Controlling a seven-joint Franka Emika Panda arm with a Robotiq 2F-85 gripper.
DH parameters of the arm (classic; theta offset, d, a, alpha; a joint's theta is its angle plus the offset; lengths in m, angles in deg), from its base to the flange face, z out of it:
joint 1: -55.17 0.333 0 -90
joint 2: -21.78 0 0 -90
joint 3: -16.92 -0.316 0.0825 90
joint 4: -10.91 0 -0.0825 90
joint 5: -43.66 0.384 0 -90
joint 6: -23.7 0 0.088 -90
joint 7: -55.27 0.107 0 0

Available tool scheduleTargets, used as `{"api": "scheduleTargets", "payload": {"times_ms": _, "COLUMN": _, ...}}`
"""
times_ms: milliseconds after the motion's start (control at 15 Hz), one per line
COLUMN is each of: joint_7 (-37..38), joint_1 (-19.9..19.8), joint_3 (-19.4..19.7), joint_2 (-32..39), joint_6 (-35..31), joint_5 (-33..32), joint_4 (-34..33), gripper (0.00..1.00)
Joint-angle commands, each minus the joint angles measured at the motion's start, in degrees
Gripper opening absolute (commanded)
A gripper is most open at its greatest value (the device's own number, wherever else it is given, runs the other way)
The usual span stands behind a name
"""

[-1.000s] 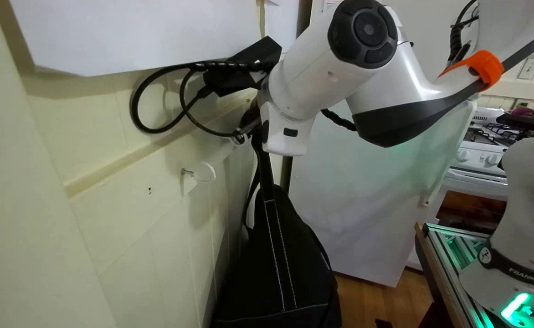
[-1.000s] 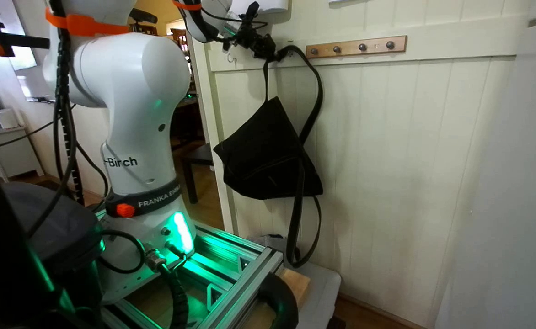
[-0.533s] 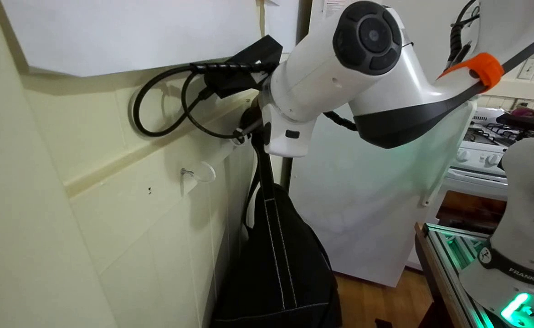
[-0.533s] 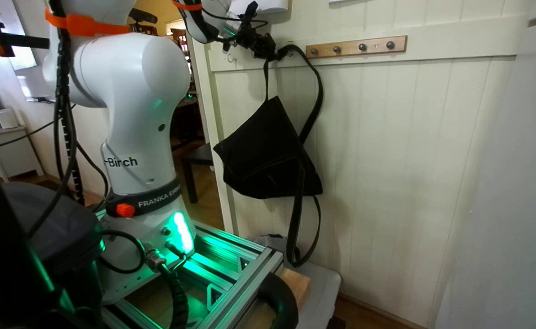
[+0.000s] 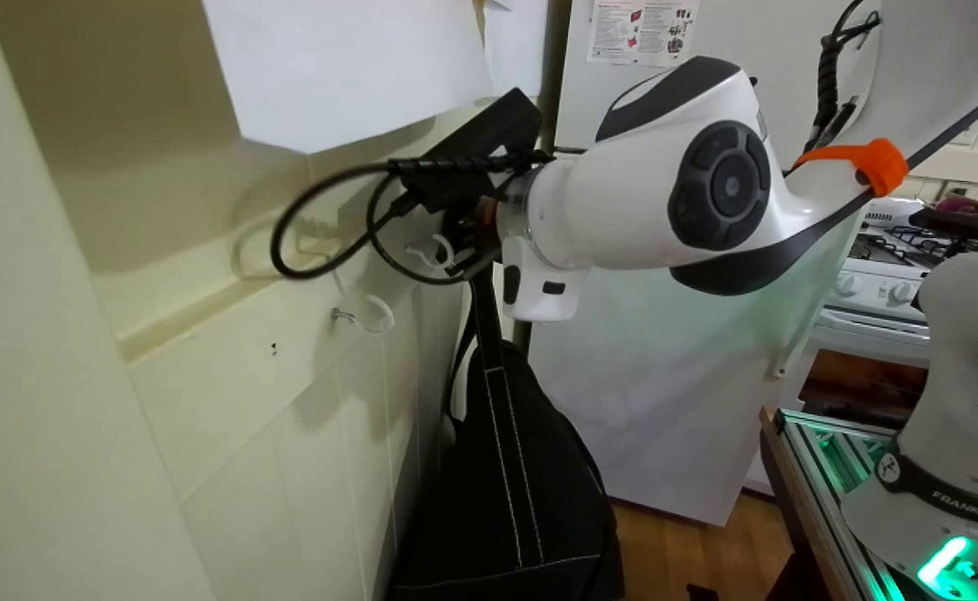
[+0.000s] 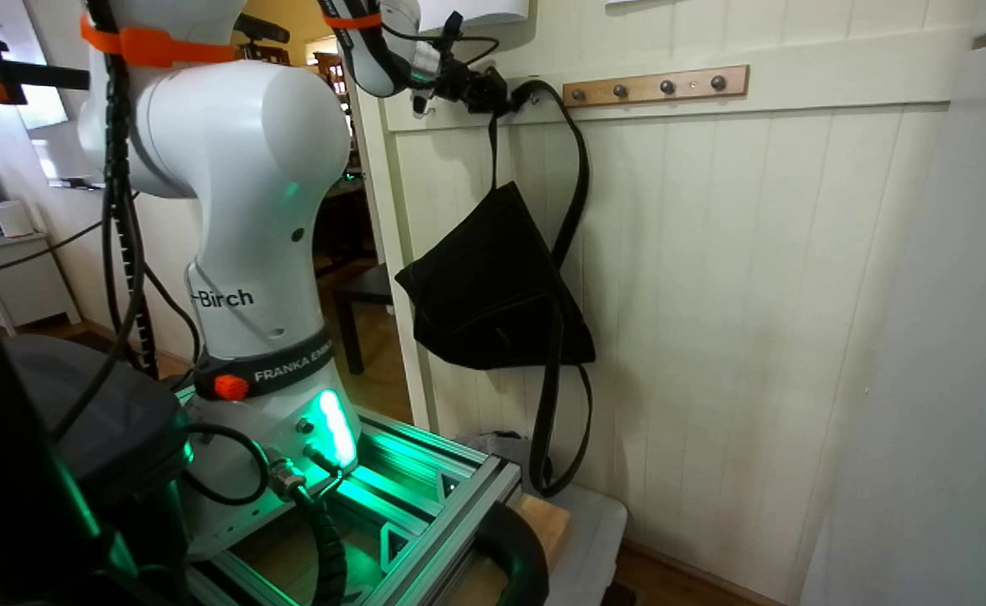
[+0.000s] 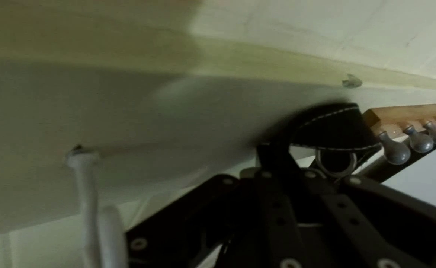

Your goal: Hook the black bag on the third hook from the left

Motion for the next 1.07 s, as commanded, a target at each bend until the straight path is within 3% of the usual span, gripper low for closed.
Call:
{"api": "scheduleTargets", "payload": {"times_ms": 0, "joint_7": 7.9, "joint_1": -1.2, "joint_3": 1.3, "joint_2": -1.8, "joint_6": -4.9, "joint_5": -12.4, "joint_4": 2.0, "gripper": 0.02}}
{"api": "scheduleTargets", "payload": {"times_ms": 467, "joint_7": 24.8, "joint_1": -2.4, "joint_3": 3.1, "joint_2": -3.1, "joint_6": -10.1, "joint_5": -27.5, "joint_4": 6.1, "gripper": 0.02}}
{"api": "scheduleTargets", "payload": {"times_ms": 1000, "joint_7": 44.4, "joint_1": -2.7, "joint_3": 3.0, "joint_2": -4.5, "joint_6": -5.3, "joint_5": -48.4, "joint_4": 12.0, "gripper": 0.02}}
